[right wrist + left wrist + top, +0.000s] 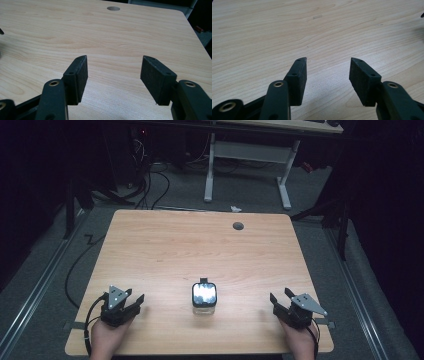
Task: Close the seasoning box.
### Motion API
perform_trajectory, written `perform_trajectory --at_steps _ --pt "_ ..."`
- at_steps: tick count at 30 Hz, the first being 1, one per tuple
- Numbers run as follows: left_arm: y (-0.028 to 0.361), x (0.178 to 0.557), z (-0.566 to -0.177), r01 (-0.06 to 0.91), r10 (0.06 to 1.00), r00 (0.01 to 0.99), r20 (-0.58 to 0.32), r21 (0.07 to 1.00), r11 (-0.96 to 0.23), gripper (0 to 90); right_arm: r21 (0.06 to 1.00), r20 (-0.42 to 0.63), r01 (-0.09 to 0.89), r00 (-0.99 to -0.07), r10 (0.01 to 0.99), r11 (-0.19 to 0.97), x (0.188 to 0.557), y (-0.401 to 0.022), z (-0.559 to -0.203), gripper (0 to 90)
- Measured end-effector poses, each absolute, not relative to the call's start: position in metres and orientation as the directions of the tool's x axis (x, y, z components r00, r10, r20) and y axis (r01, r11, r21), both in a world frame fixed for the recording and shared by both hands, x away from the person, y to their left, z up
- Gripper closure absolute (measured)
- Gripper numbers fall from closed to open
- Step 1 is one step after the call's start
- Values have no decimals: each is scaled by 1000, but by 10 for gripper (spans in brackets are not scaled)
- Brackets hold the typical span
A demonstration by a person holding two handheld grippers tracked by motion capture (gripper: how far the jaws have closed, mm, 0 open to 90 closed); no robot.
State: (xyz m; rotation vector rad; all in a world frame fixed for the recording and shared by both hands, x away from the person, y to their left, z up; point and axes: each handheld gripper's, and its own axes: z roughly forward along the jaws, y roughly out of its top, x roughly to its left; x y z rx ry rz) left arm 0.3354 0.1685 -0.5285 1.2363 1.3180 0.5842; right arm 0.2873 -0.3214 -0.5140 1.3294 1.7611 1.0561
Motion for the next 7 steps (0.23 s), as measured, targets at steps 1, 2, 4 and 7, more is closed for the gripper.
perform_trajectory --at_steps 1,2,4,7 --pt "169 335 -528 306 887 234 -399 896 322 485 898 -49 415 -243 969 149 288 -322 -515 389" --pt "169 335 -527 305 887 233 -399 896 323 485 896 -43 420 -242 969 145 287 -322 -515 389" --pt "169 334 -526 306 883 232 -409 892 333 486 896 -36 422 -240 970 138 286 -322 -515 389" --pt "167 334 -526 304 883 239 -405 894 328 485 894 -43 423 -245 968 146 285 -322 -515 386"
